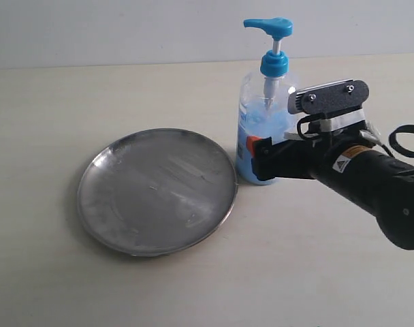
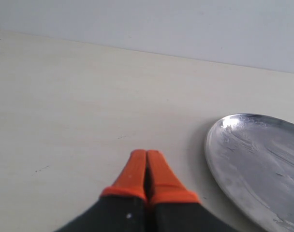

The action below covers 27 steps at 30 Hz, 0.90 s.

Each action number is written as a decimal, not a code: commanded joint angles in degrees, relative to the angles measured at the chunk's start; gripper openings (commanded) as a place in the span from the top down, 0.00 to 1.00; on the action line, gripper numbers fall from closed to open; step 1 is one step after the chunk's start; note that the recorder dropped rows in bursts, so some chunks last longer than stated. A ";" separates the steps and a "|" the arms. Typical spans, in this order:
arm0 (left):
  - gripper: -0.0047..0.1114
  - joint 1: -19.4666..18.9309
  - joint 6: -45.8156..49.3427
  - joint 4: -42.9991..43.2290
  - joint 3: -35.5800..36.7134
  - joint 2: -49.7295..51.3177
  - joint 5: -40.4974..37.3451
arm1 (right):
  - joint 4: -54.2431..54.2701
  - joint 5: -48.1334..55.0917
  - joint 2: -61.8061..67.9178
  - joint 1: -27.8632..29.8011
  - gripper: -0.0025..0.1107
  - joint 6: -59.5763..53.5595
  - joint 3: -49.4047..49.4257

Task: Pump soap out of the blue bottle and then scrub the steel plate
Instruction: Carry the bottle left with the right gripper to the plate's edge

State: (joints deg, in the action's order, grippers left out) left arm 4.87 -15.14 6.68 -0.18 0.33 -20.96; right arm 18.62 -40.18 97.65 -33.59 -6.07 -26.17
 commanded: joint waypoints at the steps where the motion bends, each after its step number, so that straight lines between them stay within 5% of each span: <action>1: 0.96 -0.12 0.11 0.18 0.18 -0.33 0.12 | -0.57 -2.42 3.66 0.23 0.05 0.71 -3.03; 21: 0.96 -0.12 0.11 0.18 0.18 -0.33 0.12 | 0.84 -12.46 15.29 0.23 0.07 -1.90 -10.28; 24: 0.96 -0.12 0.11 0.18 0.18 -0.33 0.12 | 0.73 -13.45 16.07 0.23 0.22 -2.14 -10.27; 27: 0.96 -0.12 0.11 0.18 0.18 -0.33 0.12 | 0.73 -13.52 16.23 0.23 0.57 -3.12 -10.27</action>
State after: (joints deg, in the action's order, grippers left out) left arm 4.87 -15.14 6.68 -0.18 0.33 -20.96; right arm 19.40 -52.86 113.70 -33.50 -7.95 -36.24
